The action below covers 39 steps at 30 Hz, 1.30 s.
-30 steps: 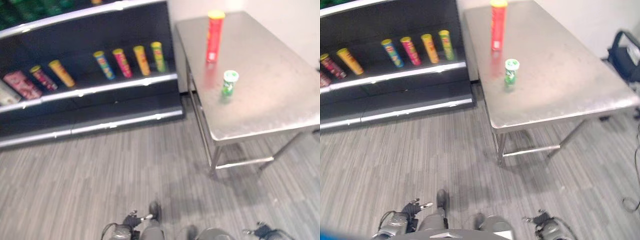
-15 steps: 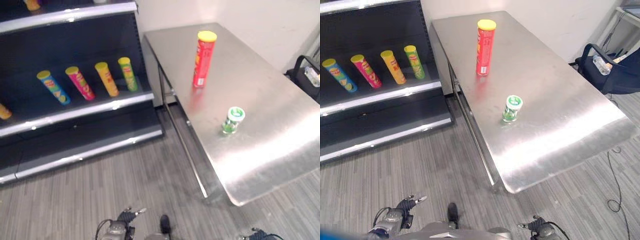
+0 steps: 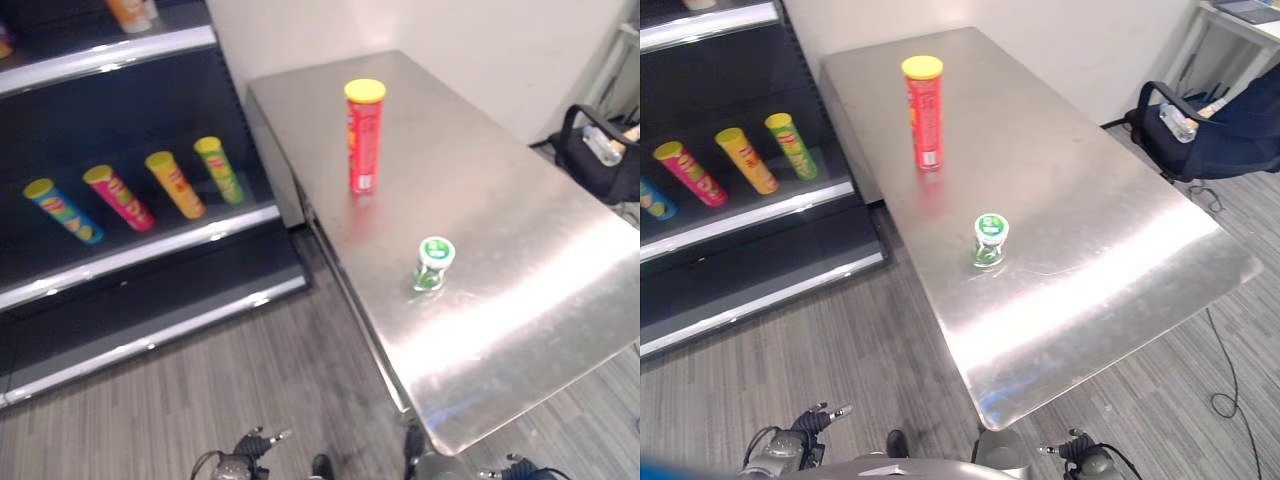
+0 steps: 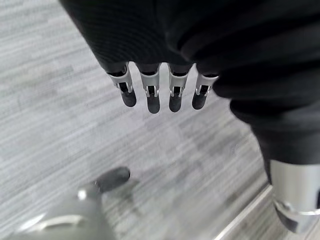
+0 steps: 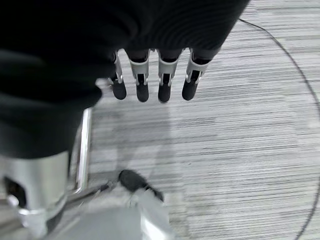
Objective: Put the goods on the table back onto the shelves and tidy them up.
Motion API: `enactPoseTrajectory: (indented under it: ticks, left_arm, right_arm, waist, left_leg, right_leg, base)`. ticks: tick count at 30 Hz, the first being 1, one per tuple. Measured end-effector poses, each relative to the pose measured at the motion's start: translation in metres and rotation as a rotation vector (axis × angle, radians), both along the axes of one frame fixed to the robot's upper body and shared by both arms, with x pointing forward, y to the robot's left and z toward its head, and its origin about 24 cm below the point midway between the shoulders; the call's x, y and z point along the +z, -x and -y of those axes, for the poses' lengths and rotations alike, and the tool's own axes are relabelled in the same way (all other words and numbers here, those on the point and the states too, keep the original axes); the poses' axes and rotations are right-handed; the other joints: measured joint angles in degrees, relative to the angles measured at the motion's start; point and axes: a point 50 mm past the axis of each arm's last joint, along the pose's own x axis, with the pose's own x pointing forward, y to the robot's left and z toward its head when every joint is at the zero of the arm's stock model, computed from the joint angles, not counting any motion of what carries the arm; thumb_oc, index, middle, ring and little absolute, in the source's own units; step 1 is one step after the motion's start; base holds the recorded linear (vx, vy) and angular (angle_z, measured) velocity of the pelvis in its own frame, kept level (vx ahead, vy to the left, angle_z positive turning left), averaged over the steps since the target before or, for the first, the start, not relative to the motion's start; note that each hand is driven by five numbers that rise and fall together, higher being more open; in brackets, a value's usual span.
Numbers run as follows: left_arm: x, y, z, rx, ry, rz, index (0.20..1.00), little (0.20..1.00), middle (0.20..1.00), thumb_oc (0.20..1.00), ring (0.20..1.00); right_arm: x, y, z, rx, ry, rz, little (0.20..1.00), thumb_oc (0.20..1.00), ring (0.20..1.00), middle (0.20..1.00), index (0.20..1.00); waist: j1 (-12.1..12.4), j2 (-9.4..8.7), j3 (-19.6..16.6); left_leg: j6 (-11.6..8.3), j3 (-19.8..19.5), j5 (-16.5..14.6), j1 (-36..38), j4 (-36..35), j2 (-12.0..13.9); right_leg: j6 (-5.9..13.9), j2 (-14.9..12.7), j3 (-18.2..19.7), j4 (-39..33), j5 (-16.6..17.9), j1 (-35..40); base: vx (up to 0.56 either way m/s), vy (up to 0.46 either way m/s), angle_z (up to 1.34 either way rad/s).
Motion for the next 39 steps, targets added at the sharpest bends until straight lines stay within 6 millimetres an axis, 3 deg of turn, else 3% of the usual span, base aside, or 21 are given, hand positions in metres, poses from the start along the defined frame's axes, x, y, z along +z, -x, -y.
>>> enactPoseTrajectory:
  ticks: [4, 9, 13, 14, 15, 16, 18, 22, 24, 25, 26, 27, 28, 29, 30, 31, 32, 33, 35, 38, 39]
  left_arm:
    - [0.002, -0.009, 0.004, -0.010, 0.012, 0.034, 1.000, 1.000, 1.000, 1.000, 1.000]
    - [-0.001, -0.004, 0.010, -0.006, 0.028, 0.017, 1.000, 1.000, 1.000, 1.000, 1.000]
    - [-0.003, 0.002, 0.009, 0.000, 0.024, -0.008, 1.000, 1.000, 1.000, 1.000, 1.000]
    - [0.001, -0.009, 0.007, -0.006, 0.017, 0.018, 1.000, 1.000, 1.000, 1.000, 1.000]
    - [0.000, -0.011, 0.009, -0.006, 0.019, 0.018, 1.000, 1.000, 1.000, 1.000, 1.000]
    - [-0.002, -0.007, 0.012, -0.003, 0.027, 0.007, 1.000, 1.000, 1.000, 1.000, 1.000]
    - [-0.003, -0.004, 0.013, 0.012, 0.029, -0.006, 1.000, 1.000, 1.000, 1.000, 1.000]
    - [0.005, -0.030, 0.012, 0.005, 0.016, 0.049, 1.000, 1.000, 1.000, 1.000, 1.000]
    - [0.008, -0.039, 0.014, -0.009, 0.015, 0.075, 1.000, 1.000, 1.000, 1.000, 1.000]
    - [0.011, -0.046, 0.016, -0.023, 0.018, 0.102, 1.000, 1.000, 1.000, 1.000, 1.000]
    - [0.013, -0.053, 0.022, -0.065, 0.022, 0.122, 1.000, 1.000, 1.000, 1.000, 1.000]
    - [0.015, -0.056, 0.019, -0.076, 0.010, 0.130, 1.000, 1.000, 1.000, 1.000, 1.000]
    - [0.016, -0.055, 0.013, -0.068, -0.007, 0.134, 1.000, 1.000, 1.000, 1.000, 1.000]
    - [0.016, -0.048, 0.002, -0.060, -0.034, 0.120, 1.000, 1.000, 1.000, 1.000, 1.000]
    - [0.017, -0.043, -0.011, -0.049, -0.069, 0.106, 1.000, 1.000, 1.000, 1.000, 1.000]
    - [0.016, -0.036, -0.017, -0.033, -0.081, 0.089, 1.000, 1.000, 1.000, 1.000, 1.000]
    - [0.012, -0.029, -0.013, -0.028, -0.069, 0.072, 1.000, 1.000, 1.000, 1.000, 1.000]
    - [0.012, -0.031, -0.008, -0.031, -0.055, 0.083, 1.000, 1.000, 1.000, 1.000, 1.000]
    - [0.011, -0.028, -0.007, -0.033, -0.048, 0.082, 1.000, 1.000, 1.000, 1.000, 1.000]
    - [0.010, -0.024, -0.009, -0.034, -0.056, 0.072, 1.000, 1.000, 1.000, 1.000, 1.000]
    - [0.008, -0.016, -0.016, -0.007, -0.067, 0.041, 1.000, 1.000, 1.000, 1.000, 1.000]
  right_arm:
    - [0.001, 0.013, 0.010, -0.010, 0.025, -0.029, 1.000, 1.000, 1.000, 1.000, 1.000]
    - [0.003, 0.012, 0.015, -0.010, 0.035, -0.025, 1.000, 1.000, 1.000, 1.000, 1.000]
    - [0.004, 0.006, 0.014, -0.006, 0.035, -0.010, 1.000, 1.000, 1.000, 1.000, 1.000]
    - [0.005, -0.005, 0.013, 0.004, 0.035, 0.005, 1.000, 1.000, 1.000, 1.000, 1.000]
    - [0.007, -0.012, 0.015, 0.005, 0.044, 0.018, 1.000, 1.000, 1.000, 1.000, 1.000]
    - [0.010, -0.016, 0.019, 0.005, 0.059, 0.031, 1.000, 1.000, 1.000, 1.000, 1.000]
    - [0.013, -0.023, 0.023, 0.000, 0.080, 0.052, 1.000, 1.000, 1.000, 1.000, 1.000]
    - [0.018, -0.034, 0.028, -0.052, 0.092, 0.102, 1.000, 1.000, 1.000, 1.000, 1.000]
    - [0.018, -0.031, 0.032, -0.063, 0.101, 0.093, 1.000, 1.000, 1.000, 1.000, 1.000]
    - [0.020, -0.028, 0.038, -0.087, 0.110, 0.097, 1.000, 1.000, 1.000, 1.000, 1.000]
    - [0.023, -0.018, 0.050, -0.137, 0.134, 0.088, 1.000, 1.000, 1.000, 1.000, 1.000]
    - [0.024, -0.015, 0.053, -0.162, 0.137, 0.091, 1.000, 1.000, 1.000, 1.000, 1.000]
    - [0.019, -0.010, 0.046, -0.175, 0.113, 0.076, 1.000, 1.000, 1.000, 1.000, 1.000]
    - [0.011, -0.001, 0.032, -0.172, 0.077, 0.055, 1.000, 1.000, 1.000, 1.000, 1.000]
    - [0.005, 0.004, 0.019, -0.173, 0.044, 0.043, 1.000, 1.000, 1.000, 1.000, 1.000]
    - [0.003, 0.003, 0.012, -0.174, 0.025, 0.041, 1.000, 1.000, 1.000, 1.000, 1.000]
    - [-0.003, 0.019, 0.005, -0.174, 0.011, -0.006, 1.000, 1.000, 1.000, 1.000, 1.000]
    - [-0.004, 0.030, 0.005, -0.185, 0.015, -0.043, 1.000, 1.000, 1.000, 1.000, 1.000]
    - [-0.004, 0.035, 0.008, -0.191, 0.025, -0.064, 1.000, 1.000, 1.000, 1.000, 1.000]
    - [0.001, 0.020, 0.015, -0.194, 0.038, -0.015, 1.000, 1.000, 1.000, 1.000, 1.000]
    - [0.003, 0.010, 0.018, -0.214, 0.026, 0.037, 1.000, 1.000, 1.000, 1.000, 1.000]
  waist:
    - [-0.09, 0.81, -0.32]
    - [-0.03, 1.76, -0.81]
    - [0.15, 2.06, -0.60]
    - [0.52, 0.19, 1.54]
    - [0.71, -0.97, 2.46]
    - [0.78, -1.28, 2.56]
    - [0.10, -1.34, 2.86]
    - [-0.12, -1.32, 2.75]
    - [-0.24, -1.08, 2.52]
    - [-0.30, -0.45, 2.09]
    - [-1.77, 0.59, 1.03]
    - [-2.32, 0.11, 0.72]
    - [-2.25, -1.00, 0.04]
    - [-1.94, -2.71, -0.83]
    - [-1.87, -3.93, -0.65]
    - [-1.66, -3.71, -0.71]
    - [-1.64, -0.90, -0.93]
    - [-1.66, 0.17, -1.54]
    - [-2.11, 1.02, -1.89]
    - [-2.00, 0.39, -1.90]
    - [-1.85, 2.29, -0.62]
  left_leg:
    - [-0.10, -0.01, 0.03, 0.72, 0.17, 0.72]
    - [-1.14, 0.18, -0.63, 1.89, 0.14, 0.63]
    - [-2.20, -0.79, -2.85, -2.11, 6.46, 0.59]
    - [-3.18, -4.29, -3.19, -6.95, 16.13, -0.94]
    - [-4.71, -7.67, -2.93, -10.00, 20.35, -2.29]
    - [-4.97, -9.82, -3.03, -10.06, 19.25, -2.90]
    - [-5.43, -14.03, -3.30, -10.15, 17.48, -1.31]
    - [-5.55, -17.89, -3.33, -9.12, 11.00, 10.01]
    - [-6.83, -17.93, -4.23, -7.61, 10.55, 11.55]
    - [-8.32, -18.30, -5.22, -6.51, 10.57, 10.74]
    - [-9.51, -17.96, -6.52, -5.69, 8.94, 5.46]
    - [-9.71, -18.40, -5.87, -4.96, 8.50, 2.25]
    - [-8.22, -14.12, -5.44, -4.83, 8.15, 0.56]
    - [-6.03, -12.76, -5.95, -5.12, 9.10, -2.24]
    - [-4.66, -11.06, -6.73, -5.24, 9.69, -3.83]
    - [-3.13, -8.42, -7.29, -5.35, 10.35, -4.23]
    - [-0.68, -6.88, -6.58, -4.99, 8.45, -3.27]
    - [0.41, -7.31, -5.87, -4.83, 7.11, -3.28]
    - [0.76, -7.59, -3.22, -4.05, 4.37, -3.72]
    - [2.24, -7.59, -1.99, -4.12, 2.86, -5.64]
    - [2.84, -7.67, -1.92, -1.90, 1.01, -2.96]
  right_leg:
    - [-0.65, 1.00, 0.01, 0.15, -0.31, 0.69]
    - [-0.54, 0.72, 0.26, 0.00, -0.50, 1.80]
    - [-0.71, 0.40, 0.34, 0.30, -0.75, 1.01]
    - [-1.27, -1.56, 1.64, 0.36, -0.68, 0.16]
    - [-1.57, -2.80, 2.55, 0.20, -0.43, 0.35]
    - [-1.82, -3.45, 3.28, 0.34, -0.21, 0.20]
    - [-1.73, -3.85, 3.58, 0.05, -0.31, 0.34]
    - [-1.34, -5.49, 7.84, 0.07, -0.54, -2.52]
    - [0.96, -6.87, 9.74, 0.52, 0.13, -2.82]
    - [2.66, -8.51, 11.04, 0.67, 0.52, -3.55]
    - [2.64, -12.33, 11.02, 0.19, 0.47, -4.24]
    - [2.45, -14.47, 11.74, 0.43, 0.59, -5.00]
    - [1.24, -16.69, 12.32, 2.07, -0.19, -6.88]
    - [-2.23, -17.15, 12.67, 3.36, 0.12, -8.58]
    - [-4.31, -17.88, 11.94, 5.27, 8.87, -9.98]
    - [-2.79, -17.74, 11.58, 5.28, 17.83, -12.90]
    - [0.75, -17.26, 6.56, 7.05, 16.34, -14.34]
    - [2.73, -16.13, 5.52, 9.18, 12.60, -14.41]
    - [5.95, -15.20, 6.46, 13.03, 7.73, -13.72]
    - [6.97, -14.42, 6.65, 11.02, 7.18, -10.05]
    - [5.69, -5.84, 11.09, 18.33, -4.27, -9.94]
  base:
    - [0.02, -0.029, -0.03]
    - [0.00, -0.015, -0.01]
    - [-0.08, -0.006, 0.09]
    - [0.00, 0.116, 0.07]
    - [0.08, 0.202, -0.12]
    - [0.12, 0.244, -0.20]
    - [0.13, 0.349, -0.31]
    - [0.13, 0.505, -0.51]
    - [0.14, 0.585, -0.34]
    - [0.12, 0.620, -0.33]
    - [0.09, 0.628, -0.30]
    - [0.02, 0.550, -0.35]
    - [-0.05, 0.487, -0.56]
    - [-0.09, 0.480, -0.73]
    - [-0.07, 0.345, -1.00]
    - [-0.04, 0.305, -0.96]
    - [-0.01, 0.127, -0.68]
    - [-0.01, 0.129, -0.19]
    - [0.00, 0.115, 0.13]
    - [0.01, 0.409, -0.02]
    - [0.04, 0.125, -0.26]
